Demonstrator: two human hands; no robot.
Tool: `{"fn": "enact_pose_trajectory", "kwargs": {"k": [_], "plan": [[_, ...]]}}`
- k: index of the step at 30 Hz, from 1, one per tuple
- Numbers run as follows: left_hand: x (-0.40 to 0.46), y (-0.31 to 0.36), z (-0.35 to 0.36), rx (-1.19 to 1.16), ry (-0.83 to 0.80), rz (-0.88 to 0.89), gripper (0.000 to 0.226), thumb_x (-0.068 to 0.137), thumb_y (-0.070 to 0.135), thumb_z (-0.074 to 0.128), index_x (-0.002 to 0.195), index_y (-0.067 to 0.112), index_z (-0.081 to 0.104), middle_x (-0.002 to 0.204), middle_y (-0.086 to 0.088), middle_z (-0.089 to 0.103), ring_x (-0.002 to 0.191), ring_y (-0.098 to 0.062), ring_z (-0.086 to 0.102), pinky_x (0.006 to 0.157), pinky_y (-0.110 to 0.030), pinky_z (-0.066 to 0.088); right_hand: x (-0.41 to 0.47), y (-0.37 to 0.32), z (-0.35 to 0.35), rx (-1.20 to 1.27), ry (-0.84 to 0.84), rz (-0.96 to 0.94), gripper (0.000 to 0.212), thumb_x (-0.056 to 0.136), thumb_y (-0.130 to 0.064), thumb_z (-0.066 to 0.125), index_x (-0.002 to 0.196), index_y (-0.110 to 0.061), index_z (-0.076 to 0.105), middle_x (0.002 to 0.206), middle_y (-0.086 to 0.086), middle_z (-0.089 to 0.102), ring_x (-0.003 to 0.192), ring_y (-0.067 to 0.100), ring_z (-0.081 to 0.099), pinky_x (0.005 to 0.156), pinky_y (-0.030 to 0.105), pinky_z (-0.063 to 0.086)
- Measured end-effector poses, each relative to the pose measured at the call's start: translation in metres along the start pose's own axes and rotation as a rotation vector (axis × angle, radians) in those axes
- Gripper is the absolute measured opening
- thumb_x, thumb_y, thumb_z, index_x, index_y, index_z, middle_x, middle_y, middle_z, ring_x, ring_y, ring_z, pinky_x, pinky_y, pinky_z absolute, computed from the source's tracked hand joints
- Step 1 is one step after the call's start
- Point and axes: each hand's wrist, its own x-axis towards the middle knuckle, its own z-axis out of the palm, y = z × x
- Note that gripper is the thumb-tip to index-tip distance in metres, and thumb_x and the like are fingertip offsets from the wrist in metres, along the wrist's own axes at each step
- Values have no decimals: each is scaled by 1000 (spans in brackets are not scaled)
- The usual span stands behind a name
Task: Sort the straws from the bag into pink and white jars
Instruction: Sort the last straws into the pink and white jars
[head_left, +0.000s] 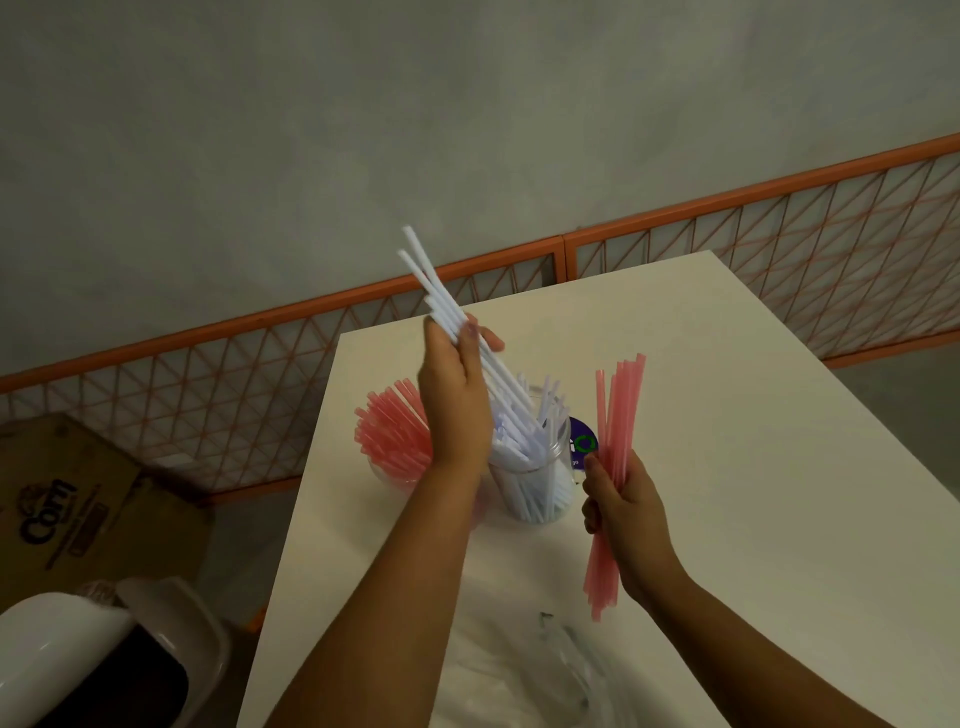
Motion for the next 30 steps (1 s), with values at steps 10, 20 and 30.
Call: {"fn": "enact_pose_trajectory", "kwargs": {"k": [10,20,30], "plan": [[-23,-30,7,152,-189,-28,19,87,4,58,104,7,50,91,2,68,86,-9,63,78,-3,45,-1,-4,-5,-13,49,-22,11,97,-17,45,89,-13,50,66,3,46,48,16,42,48,27,39],[-24,-21,8,498,-454,84,55,98,33,40,147,22,18,151,-1,33,137,-17,35,113,-31,29,-8,-10,-1,-17,18,-49,11,97,-17,44,89,-10,48,69,9,44,51,17,41,47,24,40],[-27,-22,-11,762,-298,207,61,94,49,15,144,18,30,148,-7,37,139,-23,31,112,-39,-7,-17,-15,4,-60,-9,-76,15,98,-19,42,100,-5,50,71,7,51,55,16,48,56,30,46]]}}
